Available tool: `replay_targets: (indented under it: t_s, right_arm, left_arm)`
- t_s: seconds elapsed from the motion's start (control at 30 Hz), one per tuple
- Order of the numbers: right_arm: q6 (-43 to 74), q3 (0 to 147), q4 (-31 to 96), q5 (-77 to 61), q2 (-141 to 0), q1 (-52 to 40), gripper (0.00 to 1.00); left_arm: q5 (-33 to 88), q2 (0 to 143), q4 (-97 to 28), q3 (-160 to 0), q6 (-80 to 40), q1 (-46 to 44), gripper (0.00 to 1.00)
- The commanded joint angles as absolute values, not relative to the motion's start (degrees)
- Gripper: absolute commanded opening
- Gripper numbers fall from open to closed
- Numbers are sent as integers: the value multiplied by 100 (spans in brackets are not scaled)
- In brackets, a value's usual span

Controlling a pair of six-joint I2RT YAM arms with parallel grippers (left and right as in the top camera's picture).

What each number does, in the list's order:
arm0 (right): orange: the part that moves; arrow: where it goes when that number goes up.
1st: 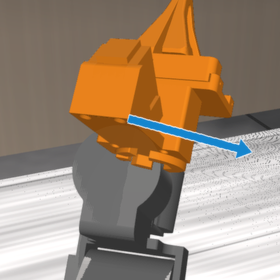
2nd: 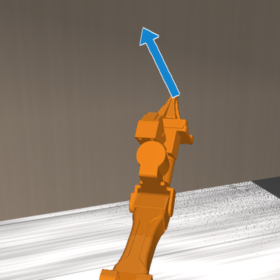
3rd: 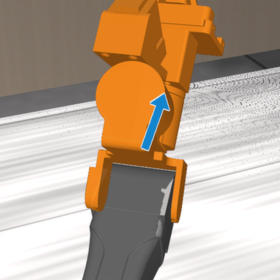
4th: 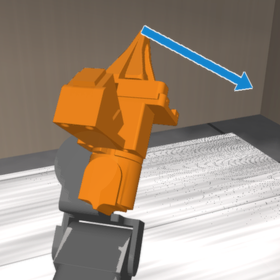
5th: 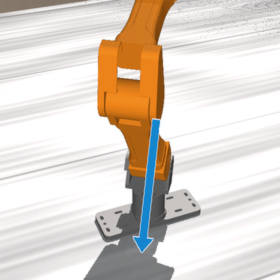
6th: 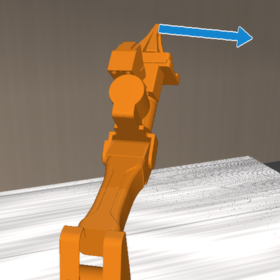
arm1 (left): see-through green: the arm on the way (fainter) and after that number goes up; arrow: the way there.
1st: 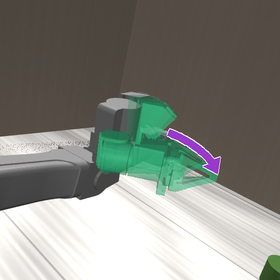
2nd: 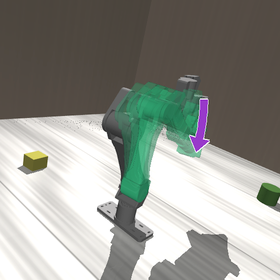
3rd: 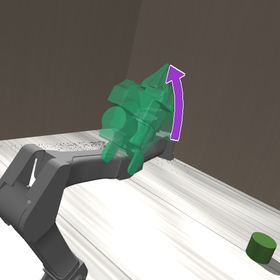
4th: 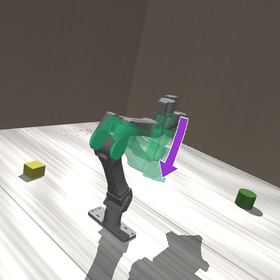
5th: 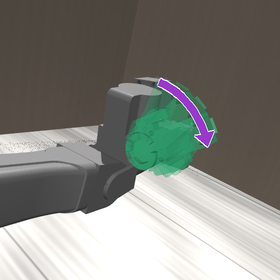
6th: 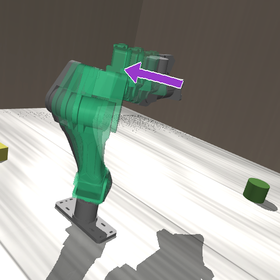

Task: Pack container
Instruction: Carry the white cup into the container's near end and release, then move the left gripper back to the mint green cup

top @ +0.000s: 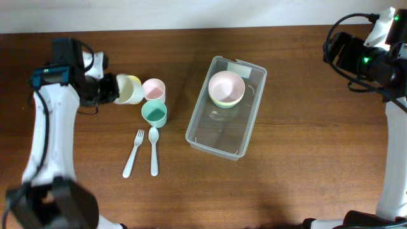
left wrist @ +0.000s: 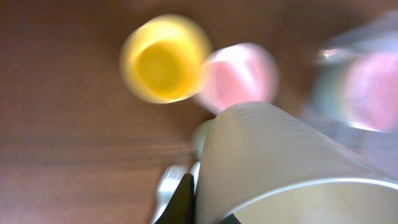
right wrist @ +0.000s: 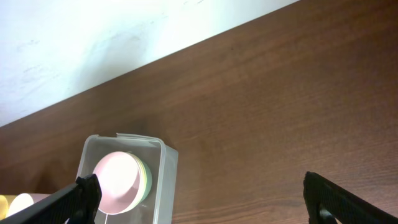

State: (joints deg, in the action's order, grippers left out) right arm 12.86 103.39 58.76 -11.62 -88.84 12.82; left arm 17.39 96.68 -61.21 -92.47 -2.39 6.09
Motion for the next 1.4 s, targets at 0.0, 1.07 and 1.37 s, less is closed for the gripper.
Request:
replay_targets:
  t_s: [0.0,1.07,1.37]
  right_arm:
    - [1249,10339,5881,-1153,-8886,1282,99]
    - [1249,10339,5878,-1153,-8886,1282,99]
    - [1249,10339,5881,-1153,-8886,1282,99]
  left_arm:
    - [1959,9111,-6069,-9358,-165,-222,1]
    - [655,11773,-5507,-10289,-16,-3769,36]
    - [-521,11762,-7830,-12890,-45,-3059,94]
